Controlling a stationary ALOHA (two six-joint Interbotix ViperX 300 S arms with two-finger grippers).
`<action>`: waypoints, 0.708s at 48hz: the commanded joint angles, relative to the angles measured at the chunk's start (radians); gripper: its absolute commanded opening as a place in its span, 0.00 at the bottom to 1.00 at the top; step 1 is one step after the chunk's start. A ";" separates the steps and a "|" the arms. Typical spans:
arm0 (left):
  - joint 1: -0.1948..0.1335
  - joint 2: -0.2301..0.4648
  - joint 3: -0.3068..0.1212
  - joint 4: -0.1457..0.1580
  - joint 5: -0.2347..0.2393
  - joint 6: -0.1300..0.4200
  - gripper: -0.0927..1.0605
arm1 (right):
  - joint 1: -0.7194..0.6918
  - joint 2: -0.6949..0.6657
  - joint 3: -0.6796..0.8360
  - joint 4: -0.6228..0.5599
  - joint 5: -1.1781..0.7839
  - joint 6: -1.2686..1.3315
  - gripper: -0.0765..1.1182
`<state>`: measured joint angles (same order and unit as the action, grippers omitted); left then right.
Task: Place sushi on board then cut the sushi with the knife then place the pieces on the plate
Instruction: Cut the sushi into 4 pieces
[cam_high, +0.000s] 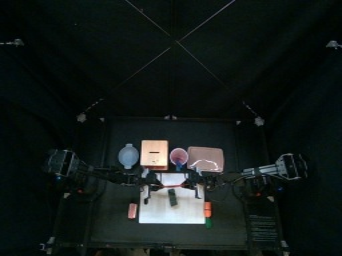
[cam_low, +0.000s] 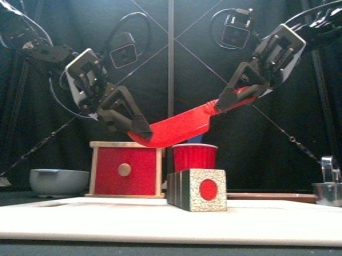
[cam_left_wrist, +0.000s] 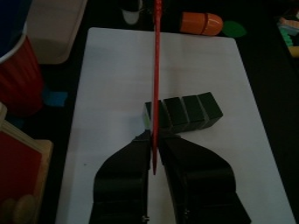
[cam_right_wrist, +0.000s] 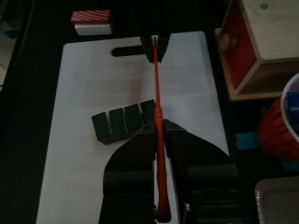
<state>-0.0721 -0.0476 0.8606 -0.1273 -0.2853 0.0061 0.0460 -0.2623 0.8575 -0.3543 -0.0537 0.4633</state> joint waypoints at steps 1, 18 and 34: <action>-0.003 -0.008 -0.025 0.000 -0.005 -0.002 0.41 | 0.002 0.000 -0.017 0.014 -0.008 0.000 0.42; -0.058 0.058 -0.046 -0.052 -0.005 -0.006 0.41 | 0.012 0.052 -0.009 0.072 0.006 0.000 0.42; -0.092 0.097 -0.084 -0.072 -0.002 -0.008 0.41 | 0.014 0.057 0.009 0.106 0.011 0.000 0.42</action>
<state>-0.1534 0.0598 0.8084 -0.1979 -0.2838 0.0000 0.0629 -0.1902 0.8744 -0.2546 -0.0399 0.4617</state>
